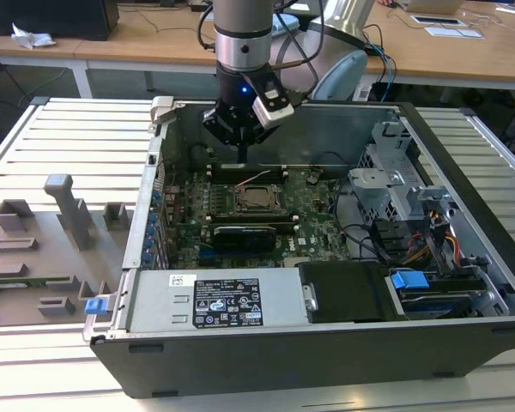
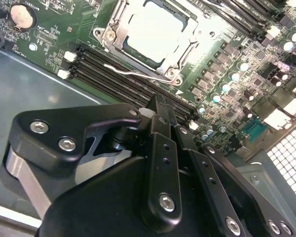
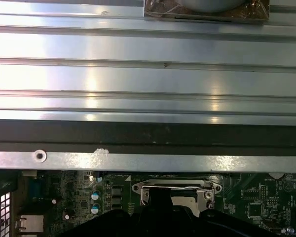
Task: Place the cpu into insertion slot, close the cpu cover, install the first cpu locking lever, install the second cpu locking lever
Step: 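Install the first cpu locking lever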
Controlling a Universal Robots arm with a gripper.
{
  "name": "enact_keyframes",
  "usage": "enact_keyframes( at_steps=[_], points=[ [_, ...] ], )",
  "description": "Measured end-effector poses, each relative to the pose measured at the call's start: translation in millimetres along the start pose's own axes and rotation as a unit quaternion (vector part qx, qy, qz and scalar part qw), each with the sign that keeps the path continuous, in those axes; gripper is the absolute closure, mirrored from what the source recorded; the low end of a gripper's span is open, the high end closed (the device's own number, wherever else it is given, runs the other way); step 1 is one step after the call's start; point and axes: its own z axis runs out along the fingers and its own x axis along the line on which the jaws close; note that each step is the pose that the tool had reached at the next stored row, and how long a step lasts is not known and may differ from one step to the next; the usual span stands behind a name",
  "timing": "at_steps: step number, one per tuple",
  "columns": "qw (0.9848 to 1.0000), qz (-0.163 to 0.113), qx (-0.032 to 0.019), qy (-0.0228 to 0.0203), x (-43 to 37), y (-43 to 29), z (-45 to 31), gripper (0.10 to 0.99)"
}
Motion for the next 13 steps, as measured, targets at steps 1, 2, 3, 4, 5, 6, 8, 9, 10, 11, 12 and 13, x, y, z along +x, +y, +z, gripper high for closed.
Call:
enact_keyframes(
  at_steps=[1,2,3,4,5,6,8,9,10,11,12,13],
  points=[
    [1.0000,0.000,0.0000,0.0001,0.1,-0.2,0.3,0.980],
    [1.0000,0.000,0.0000,0.0001,0.1,-0.2,0.8,0.980],
    [1.0000,0.000,-0.0001,0.0001,0.2,-0.3,2.1,0.980],
    [1.0000,0.000,-0.0001,0.0001,0.3,-0.4,3.7,0.980],
    [1.0000,0.000,-0.0001,0.0001,0.4,-0.5,4.8,0.980],
    [1.0000,0.000,-0.0001,0.0001,0.5,-0.5,5.5,0.980],
    [1.0000,0.000,0.0000,0.0001,0.6,-0.5,8.2,0.980],
    [1.0000,0.000,-0.0001,0.0001,0.8,-0.6,10.6,0.980],
    [1.0000,0.000,-0.0004,0.0000,0.9,-0.6,12.4,0.980],
    [1.0000,0.000,-0.0009,0.0001,1.0,-0.6,13.5,0.980],
    [1.0000,0.000,-0.0019,0.0001,1.0,-0.6,14.4,0.980],
    [1.0000,0.000,-0.0047,0.0001,1.0,-0.8,15.7,0.980]
  ],
)
